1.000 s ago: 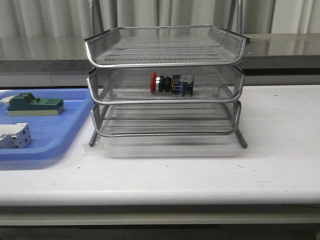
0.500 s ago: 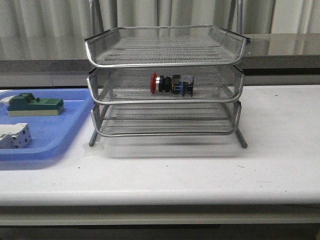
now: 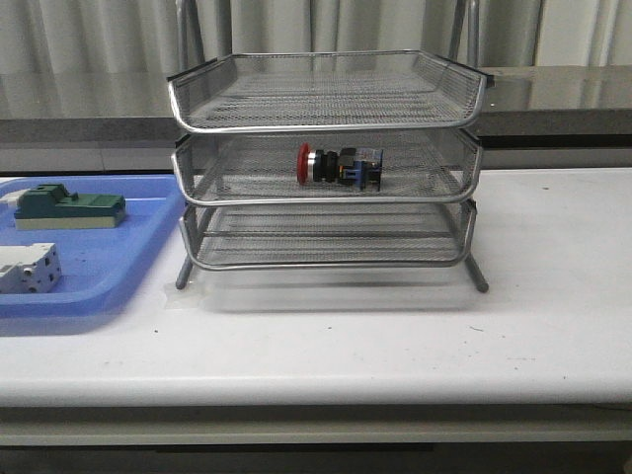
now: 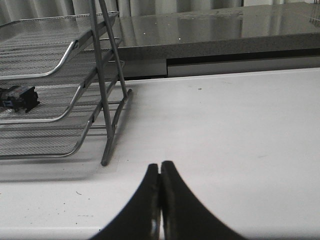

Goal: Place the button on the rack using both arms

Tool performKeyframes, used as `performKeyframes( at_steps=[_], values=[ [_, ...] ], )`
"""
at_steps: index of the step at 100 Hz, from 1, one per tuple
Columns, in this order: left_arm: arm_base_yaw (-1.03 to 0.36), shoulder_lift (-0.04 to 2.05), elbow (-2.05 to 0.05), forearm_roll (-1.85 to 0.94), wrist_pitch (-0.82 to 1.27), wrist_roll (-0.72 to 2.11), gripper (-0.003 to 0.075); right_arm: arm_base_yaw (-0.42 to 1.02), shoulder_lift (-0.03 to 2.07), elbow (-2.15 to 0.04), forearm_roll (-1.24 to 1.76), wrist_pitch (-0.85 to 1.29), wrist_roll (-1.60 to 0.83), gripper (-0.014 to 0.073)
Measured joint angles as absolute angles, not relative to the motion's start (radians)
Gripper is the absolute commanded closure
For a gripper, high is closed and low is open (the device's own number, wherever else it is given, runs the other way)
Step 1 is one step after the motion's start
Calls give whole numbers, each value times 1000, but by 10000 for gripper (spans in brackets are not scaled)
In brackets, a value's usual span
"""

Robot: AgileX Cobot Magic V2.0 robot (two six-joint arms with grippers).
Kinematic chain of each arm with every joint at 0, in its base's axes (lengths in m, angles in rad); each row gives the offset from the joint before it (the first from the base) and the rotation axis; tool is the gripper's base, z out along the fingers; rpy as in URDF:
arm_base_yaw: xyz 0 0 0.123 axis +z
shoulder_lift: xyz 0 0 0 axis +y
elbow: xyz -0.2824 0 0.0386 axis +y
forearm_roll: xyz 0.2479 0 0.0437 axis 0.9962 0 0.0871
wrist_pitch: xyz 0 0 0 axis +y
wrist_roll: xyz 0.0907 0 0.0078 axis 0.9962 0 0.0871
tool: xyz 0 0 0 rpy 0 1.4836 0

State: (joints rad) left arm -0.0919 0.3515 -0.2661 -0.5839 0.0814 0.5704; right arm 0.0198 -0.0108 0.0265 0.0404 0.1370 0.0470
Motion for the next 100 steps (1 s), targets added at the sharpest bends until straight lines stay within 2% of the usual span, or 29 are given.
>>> performKeyframes(
  at_steps=[23,43,50,85,100],
  values=[
    [-92,351,-266,-475,88,513,740,20,-11,27,40,137,47,654],
    [-92,309,-232,-18,104,50,740,20,-11,27,40,137,47,654],
    [-92,279,-203,65,100,-44,740,20,-11,27,40,137,47,654],
    [-92,89,-2,115,41,-111,740,20,-11,27,40,137,47,654],
    [-92,10,3,115,22,-111,740,20,-11,27,40,137,47,654]
  ],
)
